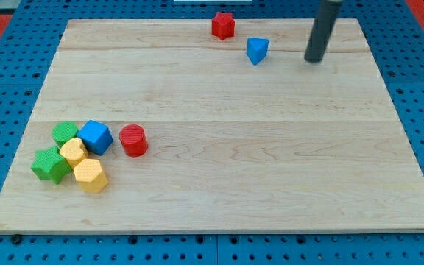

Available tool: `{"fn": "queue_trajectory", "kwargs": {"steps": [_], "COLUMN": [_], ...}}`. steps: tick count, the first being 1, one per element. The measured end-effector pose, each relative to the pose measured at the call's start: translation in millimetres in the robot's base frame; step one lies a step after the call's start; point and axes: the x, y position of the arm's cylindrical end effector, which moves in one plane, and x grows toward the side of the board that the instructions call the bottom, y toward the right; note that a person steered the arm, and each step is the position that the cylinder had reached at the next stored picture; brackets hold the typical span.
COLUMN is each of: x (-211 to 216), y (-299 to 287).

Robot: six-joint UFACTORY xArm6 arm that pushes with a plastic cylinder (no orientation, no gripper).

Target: Drag the blue triangle into the group of blocks

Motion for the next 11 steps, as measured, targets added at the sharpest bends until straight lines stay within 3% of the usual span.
{"fn": "queue_trajectory", "kwargs": {"steps": [1, 3, 4, 5, 6, 8, 10, 11], "x": [-38.3, 98.9, 66.8, 40.8, 35.5, 135.3, 110.8, 149.2], "y": [-81.8, -145.0, -123.6, -152.6, -86.9, -15.5, 39.0, 75.0]}}
